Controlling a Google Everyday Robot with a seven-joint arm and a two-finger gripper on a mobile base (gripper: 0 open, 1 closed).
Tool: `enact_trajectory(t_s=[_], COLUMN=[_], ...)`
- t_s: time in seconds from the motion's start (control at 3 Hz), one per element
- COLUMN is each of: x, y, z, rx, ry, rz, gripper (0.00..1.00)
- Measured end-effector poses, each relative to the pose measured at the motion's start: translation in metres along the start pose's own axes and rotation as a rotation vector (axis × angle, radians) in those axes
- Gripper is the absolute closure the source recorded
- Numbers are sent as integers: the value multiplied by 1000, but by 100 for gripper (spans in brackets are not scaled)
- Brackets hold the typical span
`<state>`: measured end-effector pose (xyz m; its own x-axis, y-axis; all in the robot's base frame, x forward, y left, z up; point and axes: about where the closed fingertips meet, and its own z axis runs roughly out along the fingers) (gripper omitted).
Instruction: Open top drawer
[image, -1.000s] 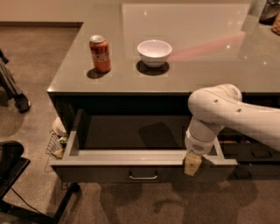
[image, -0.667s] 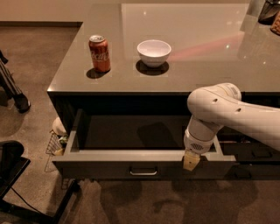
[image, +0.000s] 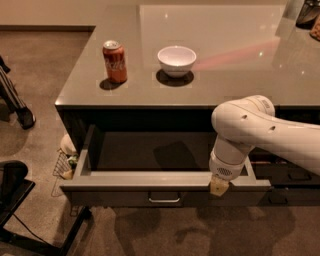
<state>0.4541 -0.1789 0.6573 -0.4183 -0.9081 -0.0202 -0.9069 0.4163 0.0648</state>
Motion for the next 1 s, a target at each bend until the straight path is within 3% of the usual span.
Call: enact_trajectory(t_s=[0.33,0.67,1.0], x=[0,8,8], y=[0,24,24], z=[1,-8,-6], rx=[0,-15,-15], ry=[0,35,35], rz=[0,42,42], gripper=[100,100,100])
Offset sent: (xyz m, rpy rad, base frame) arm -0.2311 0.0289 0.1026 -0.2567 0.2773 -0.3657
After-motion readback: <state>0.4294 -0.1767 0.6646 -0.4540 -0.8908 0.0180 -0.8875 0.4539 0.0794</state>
